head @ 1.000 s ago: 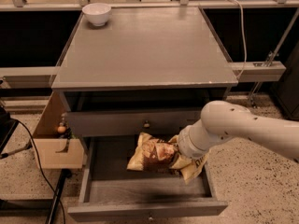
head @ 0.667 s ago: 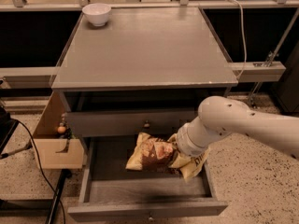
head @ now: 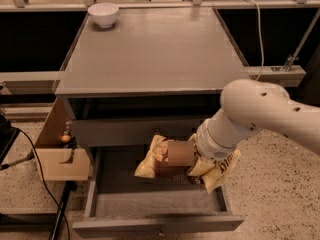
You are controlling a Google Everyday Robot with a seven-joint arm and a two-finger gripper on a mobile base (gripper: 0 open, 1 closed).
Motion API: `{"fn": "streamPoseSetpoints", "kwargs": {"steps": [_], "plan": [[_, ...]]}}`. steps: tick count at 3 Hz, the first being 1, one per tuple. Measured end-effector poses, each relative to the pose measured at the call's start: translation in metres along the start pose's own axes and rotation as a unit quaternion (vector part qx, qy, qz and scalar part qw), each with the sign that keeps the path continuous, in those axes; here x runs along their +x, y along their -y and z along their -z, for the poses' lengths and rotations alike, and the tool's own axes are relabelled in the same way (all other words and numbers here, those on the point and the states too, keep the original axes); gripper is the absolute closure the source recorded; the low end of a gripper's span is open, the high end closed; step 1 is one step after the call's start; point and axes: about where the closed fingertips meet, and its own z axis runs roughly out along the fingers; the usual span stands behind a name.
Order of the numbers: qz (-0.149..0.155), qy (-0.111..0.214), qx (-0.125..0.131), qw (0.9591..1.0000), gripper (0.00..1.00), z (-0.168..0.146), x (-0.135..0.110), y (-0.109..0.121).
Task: Pick brown chip bag from middle drawer and place on counter
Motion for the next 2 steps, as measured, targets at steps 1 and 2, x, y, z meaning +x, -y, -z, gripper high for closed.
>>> {"fn": "streamPoseSetpoints", "kwargs": {"steps": [1, 2], "plan": [[-0.001, -0.020, 0.008, 0.9998, 1.00, 0.049, -0.016, -0.015], [0.024, -0.026, 0.051, 0.9981, 1.00, 0.109, -0.049, -0.016]]}}
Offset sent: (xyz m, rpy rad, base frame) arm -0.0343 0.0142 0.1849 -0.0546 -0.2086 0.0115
